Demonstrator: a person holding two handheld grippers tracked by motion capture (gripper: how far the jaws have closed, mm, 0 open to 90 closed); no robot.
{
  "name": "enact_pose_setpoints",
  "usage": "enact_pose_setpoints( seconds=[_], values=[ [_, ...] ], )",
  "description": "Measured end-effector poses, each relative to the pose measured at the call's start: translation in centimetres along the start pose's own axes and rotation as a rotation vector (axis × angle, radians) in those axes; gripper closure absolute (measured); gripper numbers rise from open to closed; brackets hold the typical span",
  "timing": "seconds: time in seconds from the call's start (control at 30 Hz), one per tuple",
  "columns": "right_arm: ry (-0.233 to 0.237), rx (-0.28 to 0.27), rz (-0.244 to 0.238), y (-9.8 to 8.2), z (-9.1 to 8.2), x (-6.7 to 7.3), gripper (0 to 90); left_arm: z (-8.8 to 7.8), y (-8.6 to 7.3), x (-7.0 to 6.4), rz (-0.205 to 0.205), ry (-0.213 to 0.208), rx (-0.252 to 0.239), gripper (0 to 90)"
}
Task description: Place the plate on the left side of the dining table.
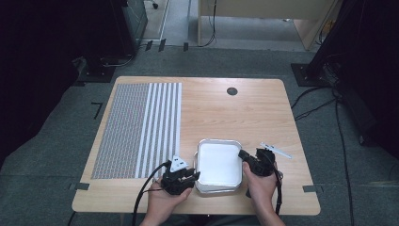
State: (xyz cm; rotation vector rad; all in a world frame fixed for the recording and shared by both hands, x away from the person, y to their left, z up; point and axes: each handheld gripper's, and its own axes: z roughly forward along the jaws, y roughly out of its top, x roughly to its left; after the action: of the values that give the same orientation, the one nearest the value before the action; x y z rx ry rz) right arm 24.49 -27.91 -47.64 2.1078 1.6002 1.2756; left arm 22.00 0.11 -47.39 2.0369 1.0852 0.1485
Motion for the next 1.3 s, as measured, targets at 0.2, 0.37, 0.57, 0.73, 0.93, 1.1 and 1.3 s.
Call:
enact_pose_setpoints(
  seconds=[0.2,0.37,0.57,0.73,0.93,1.1,1.3],
  values=[
    [0.003,0.006,0.006,0.1,0.2,0.4,89.4,0.0,-0.2,0.4,-0.034,-0.014,0.019,69.7],
    [0.002,0.017,0.009,0.0,0.6,0.6,89.8,-0.2,0.0,0.9,-0.074,-0.02,0.033,74.9],
    [0.004,0.023,0.015,0.1,0.7,0.8,90.0,-0.6,0.4,1.2,-0.092,-0.021,0.032,76.3],
    [0.003,0.026,0.006,0.4,0.9,1.4,90.0,-0.8,0.7,1.5,-0.087,-0.014,0.034,76.1],
    [0.005,0.038,-0.001,0.8,1.6,2.4,90.0,-1.6,1.1,2.4,-0.094,-0.01,0.038,76.1],
    [0.009,0.038,-0.005,1.0,2.1,3.1,90.0,-2.1,1.2,3.1,-0.098,-0.005,0.028,76.1],
    [0.019,0.049,-0.008,1.3,3.1,4.5,89.9,-2.8,1.1,4.3,-0.118,0.001,0.016,76.1]
  ],
)
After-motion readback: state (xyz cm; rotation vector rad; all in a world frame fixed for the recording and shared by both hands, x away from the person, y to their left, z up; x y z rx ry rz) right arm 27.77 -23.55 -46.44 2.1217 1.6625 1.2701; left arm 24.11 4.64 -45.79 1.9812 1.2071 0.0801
